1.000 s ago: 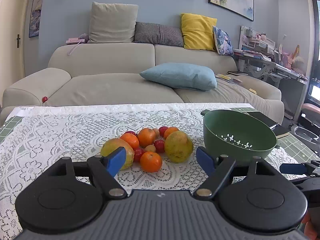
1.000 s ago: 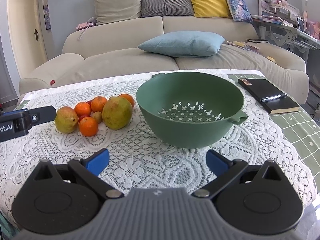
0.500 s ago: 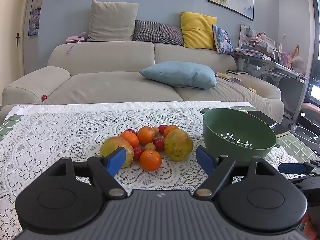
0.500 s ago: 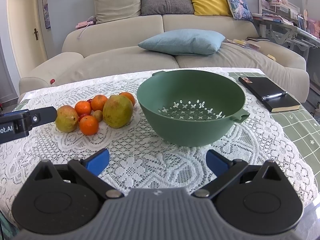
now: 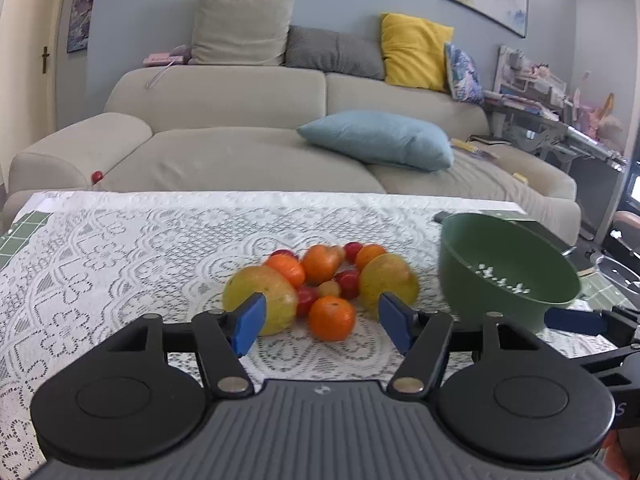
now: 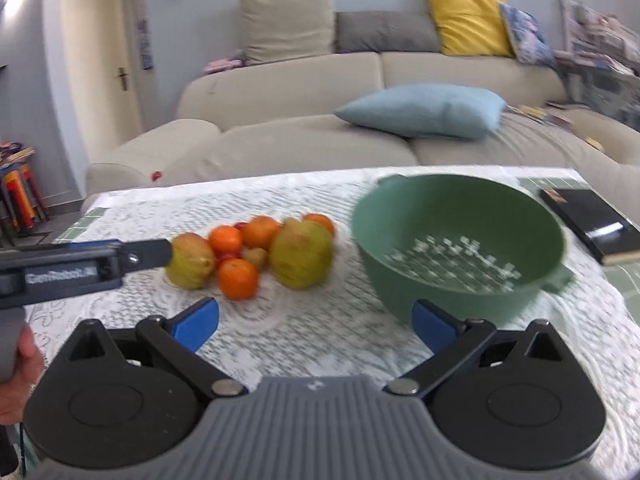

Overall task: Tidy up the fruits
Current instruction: 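Move the left gripper to the large yellow-green pear and close on it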

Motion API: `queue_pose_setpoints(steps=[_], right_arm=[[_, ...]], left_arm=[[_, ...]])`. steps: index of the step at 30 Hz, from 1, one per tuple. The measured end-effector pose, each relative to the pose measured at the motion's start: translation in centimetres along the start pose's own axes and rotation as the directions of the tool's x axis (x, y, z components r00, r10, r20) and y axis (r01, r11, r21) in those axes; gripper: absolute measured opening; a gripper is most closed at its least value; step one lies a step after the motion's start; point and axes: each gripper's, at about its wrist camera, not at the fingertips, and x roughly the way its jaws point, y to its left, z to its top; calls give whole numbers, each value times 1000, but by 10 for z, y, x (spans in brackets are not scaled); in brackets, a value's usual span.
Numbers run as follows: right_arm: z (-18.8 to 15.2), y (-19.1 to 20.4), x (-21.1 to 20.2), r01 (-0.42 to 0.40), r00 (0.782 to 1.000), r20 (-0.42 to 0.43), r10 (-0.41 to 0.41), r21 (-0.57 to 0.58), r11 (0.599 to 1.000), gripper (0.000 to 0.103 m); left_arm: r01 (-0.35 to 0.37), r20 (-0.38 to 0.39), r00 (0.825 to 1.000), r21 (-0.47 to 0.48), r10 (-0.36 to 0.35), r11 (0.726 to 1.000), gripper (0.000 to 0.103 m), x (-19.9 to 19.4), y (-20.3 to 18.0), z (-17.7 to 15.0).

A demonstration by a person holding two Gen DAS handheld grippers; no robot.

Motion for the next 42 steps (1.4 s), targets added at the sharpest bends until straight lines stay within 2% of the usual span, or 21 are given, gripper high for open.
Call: queue_pose_setpoints(steps=[5,9,12,16,17,23,26,36,42], right_arm=[[6,19,24,24,1000,11,-23,-123,992,87],[13,25,43,24,1000,4,-24,-187,982,74],[20,25,55,22,1000,6,-21,-196,980,74],[22,27,67,47,999,28,-43,-154,987,73],[21,28,69,51,998,35,-47,-140,989,73],[7,32,79,100,993,67,-96,-64,993,73],[6,29,84,116,991,66,-113,-45,992,73],[0,31,89,109,991,75,-111,30,994,73],[1,23,105,92,995,33,-98,147,985,73]], left_arm=[[-37,-26,999,17,37,999,69,14,9,2],[-57,-16,998,6,57,998,69,22,15,6],[-69,-21,997,-11,69,998,69,30,20,11],[-112,-10,994,52,112,992,72,41,20,11],[-121,-4,993,43,121,992,76,42,21,10],[-123,10,992,-30,124,992,83,45,30,1],[-146,50,988,7,146,989,88,45,29,-3],[-97,32,994,-79,100,992,89,57,44,-9],[-93,18,995,-129,96,987,89,66,49,-8]])
